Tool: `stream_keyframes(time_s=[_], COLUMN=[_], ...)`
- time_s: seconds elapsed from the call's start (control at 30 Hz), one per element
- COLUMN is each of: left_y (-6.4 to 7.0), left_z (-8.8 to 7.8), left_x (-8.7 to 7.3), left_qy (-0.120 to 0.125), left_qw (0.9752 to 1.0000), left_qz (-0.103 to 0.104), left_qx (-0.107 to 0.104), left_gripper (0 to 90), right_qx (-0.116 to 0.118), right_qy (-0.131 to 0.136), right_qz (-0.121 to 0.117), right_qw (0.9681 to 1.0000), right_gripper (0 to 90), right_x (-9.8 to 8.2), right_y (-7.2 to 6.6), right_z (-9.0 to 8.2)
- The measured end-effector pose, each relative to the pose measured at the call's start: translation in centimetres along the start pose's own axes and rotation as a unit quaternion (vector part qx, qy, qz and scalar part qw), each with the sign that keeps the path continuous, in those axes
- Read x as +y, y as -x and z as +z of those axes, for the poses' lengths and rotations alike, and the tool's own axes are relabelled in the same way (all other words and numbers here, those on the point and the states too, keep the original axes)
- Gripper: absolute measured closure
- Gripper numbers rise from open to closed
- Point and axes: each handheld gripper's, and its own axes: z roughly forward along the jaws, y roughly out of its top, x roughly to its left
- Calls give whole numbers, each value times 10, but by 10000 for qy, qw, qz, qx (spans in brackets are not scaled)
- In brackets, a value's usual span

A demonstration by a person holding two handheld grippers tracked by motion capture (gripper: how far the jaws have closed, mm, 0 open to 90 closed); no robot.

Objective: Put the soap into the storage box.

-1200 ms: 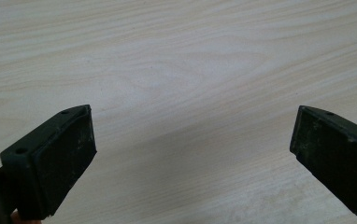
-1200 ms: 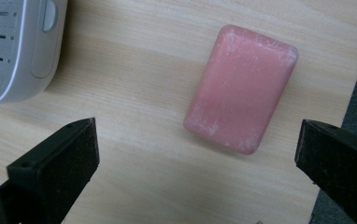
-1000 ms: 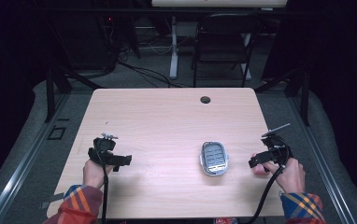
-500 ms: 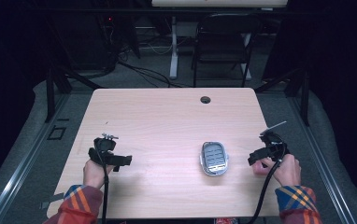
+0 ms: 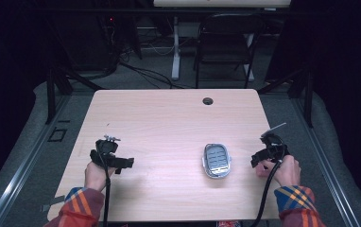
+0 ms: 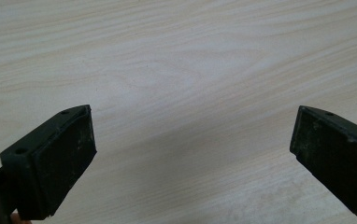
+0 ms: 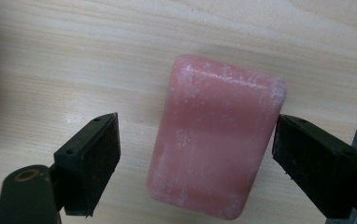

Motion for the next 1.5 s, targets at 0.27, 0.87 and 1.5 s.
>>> stream_keyframes(time_s=[0.27,0.87,1.5], left_y=[0,1,2], left_z=[0,1,1], left_x=[0,0,1], left_qy=[-28,-32,-45], left_qw=[10000,10000,9999], left_qz=[37,60,86], left_qx=[7,38,34], left_gripper=[5,5,5], right_qx=[-225,-383,-483], right_qy=[10,-142,-212], right_qz=[48,101,36], right_qw=[9997,9991,9986], right_gripper=[197,318,367], right_x=[1,1,3], right_y=[-2,-2,-4], right_z=[5,12,16])
